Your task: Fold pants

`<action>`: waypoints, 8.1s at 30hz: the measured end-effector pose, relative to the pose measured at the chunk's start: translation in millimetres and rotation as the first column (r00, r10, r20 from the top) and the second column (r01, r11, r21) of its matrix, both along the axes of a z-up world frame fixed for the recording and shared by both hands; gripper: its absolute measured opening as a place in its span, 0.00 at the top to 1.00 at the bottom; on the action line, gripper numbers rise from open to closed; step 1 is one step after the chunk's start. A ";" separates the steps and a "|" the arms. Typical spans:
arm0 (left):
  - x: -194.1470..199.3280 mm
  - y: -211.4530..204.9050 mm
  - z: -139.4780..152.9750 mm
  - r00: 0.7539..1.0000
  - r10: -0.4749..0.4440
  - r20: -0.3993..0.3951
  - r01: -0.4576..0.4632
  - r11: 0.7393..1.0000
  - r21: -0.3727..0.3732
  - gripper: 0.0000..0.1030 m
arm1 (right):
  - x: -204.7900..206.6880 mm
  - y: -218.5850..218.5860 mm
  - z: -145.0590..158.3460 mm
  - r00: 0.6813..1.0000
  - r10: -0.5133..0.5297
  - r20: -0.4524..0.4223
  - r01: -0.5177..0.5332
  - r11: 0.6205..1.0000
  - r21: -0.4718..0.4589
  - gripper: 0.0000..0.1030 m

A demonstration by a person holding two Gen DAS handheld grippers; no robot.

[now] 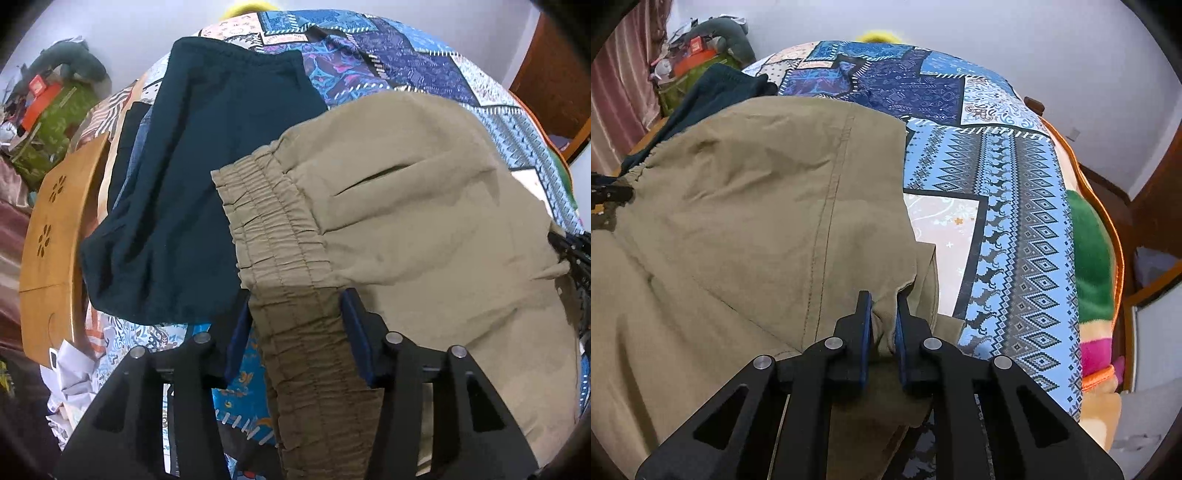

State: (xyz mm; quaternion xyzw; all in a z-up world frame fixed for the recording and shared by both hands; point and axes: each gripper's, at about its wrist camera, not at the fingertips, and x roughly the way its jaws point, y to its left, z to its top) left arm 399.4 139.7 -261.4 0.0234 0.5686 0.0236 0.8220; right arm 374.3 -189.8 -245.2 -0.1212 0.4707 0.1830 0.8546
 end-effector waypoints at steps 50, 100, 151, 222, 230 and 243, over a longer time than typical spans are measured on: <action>80.9 47.7 -6.1 0.994 0.052 0.098 -0.037 0.987 -0.156 0.82 | 161.3 70.3 0.6 0.996 -0.092 -0.013 0.093 0.975 0.203 0.91; -196.0 -16.2 69.4 0.960 -0.138 0.245 0.153 0.987 -0.041 0.94 | -155.1 -29.3 73.2 0.987 -0.088 0.136 0.051 0.965 0.256 0.93; -173.5 -114.1 78.6 0.890 -0.400 0.219 0.413 0.911 -0.014 0.29 | -166.5 92.7 76.5 0.957 0.199 0.213 -0.239 0.954 0.182 0.87; -186.3 -9.9 36.9 0.985 -0.005 0.172 0.028 0.990 -0.135 0.44 | -190.2 -16.9 27.2 0.994 -0.088 -0.065 0.104 0.942 0.318 0.59; -189.1 -17.6 45.8 0.982 -0.048 0.183 0.057 0.997 -0.049 0.37 | -201.6 -27.1 31.2 0.991 -0.120 -0.057 0.131 0.956 0.262 0.58; -151.9 4.0 97.0 0.967 0.009 0.254 -0.001 0.999 -0.032 0.27 | -178.8 -44.2 78.8 0.989 -0.127 0.069 0.104 0.957 0.270 0.55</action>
